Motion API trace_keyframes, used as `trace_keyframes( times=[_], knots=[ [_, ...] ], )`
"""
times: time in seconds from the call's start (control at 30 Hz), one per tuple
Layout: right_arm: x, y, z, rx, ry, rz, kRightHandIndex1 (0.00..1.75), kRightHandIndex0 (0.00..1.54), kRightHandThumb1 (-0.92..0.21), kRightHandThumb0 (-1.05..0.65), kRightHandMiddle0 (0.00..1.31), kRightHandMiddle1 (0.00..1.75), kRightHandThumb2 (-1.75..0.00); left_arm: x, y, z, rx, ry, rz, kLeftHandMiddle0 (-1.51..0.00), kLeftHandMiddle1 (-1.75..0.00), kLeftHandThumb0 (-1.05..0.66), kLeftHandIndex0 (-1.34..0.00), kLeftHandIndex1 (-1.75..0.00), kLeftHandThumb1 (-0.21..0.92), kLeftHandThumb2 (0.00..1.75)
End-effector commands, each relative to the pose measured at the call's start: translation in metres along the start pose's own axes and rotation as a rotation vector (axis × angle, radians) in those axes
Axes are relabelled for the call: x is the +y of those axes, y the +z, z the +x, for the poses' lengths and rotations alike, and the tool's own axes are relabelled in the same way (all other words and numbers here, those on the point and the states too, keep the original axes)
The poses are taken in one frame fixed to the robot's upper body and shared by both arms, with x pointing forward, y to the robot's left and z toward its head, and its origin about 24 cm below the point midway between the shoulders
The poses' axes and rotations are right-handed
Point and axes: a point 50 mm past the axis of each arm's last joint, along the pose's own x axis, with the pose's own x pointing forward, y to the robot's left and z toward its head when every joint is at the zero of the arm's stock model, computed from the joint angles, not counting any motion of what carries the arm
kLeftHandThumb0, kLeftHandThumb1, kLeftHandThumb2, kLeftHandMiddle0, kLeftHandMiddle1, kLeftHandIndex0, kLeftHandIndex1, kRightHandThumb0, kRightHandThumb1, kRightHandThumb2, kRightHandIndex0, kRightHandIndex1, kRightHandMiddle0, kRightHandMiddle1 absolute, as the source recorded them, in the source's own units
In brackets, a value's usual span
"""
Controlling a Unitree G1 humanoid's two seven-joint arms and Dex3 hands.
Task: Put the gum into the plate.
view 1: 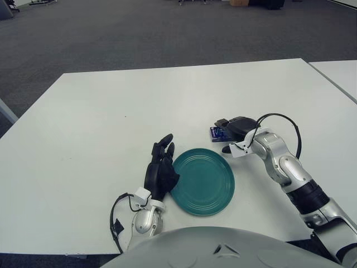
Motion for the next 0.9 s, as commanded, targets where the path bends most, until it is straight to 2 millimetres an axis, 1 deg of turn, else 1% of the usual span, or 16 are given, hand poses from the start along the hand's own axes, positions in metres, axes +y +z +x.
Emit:
trace_keyframes(
  times=[0.0,0.23,0.5,0.7,0.87],
  knots=[
    [-0.005,0.001,0.006,-0.003,-0.012,0.002,0.01,0.25,-0.92,-0.86,0.00,0.21,-0.56,-0.005,-0.003,0.008,0.010,0.009,-0.017,-0.34,-0.01,-1.05,0.00,-0.84,0.92,1.01],
    [-0.002,0.001,0.010,-0.005,0.015,0.017,0.01,0.26,-0.92,-0.85,0.00,0.23,-0.54,-0.006,-0.003,0.008,0.007,0.011,-0.013,-0.35,-0.01,-1.05,0.00,-0.85,0.92,1.00],
    [0.002,0.000,0.014,0.001,0.012,0.009,0.00,0.25,-0.92,-0.85,0.00,0.24,-0.54,-0.007,-0.004,0.009,0.003,0.006,-0.011,-0.34,-0.01,-1.05,0.00,-0.82,0.92,1.02],
    [0.010,0.002,0.017,0.005,-0.009,-0.027,0.01,0.28,-0.92,-0.83,0.00,0.30,-0.51,-0.006,-0.004,0.009,0.003,-0.001,-0.011,-0.34,0.00,-1.05,0.00,-0.85,0.92,1.01],
    [0.015,0.004,0.020,0.010,-0.022,-0.052,0.03,0.32,-0.92,-0.79,0.00,0.40,-0.50,-0.006,-0.004,0.009,0.008,-0.008,-0.023,-0.33,0.00,-1.05,0.00,-0.80,0.92,1.00]
  ],
)
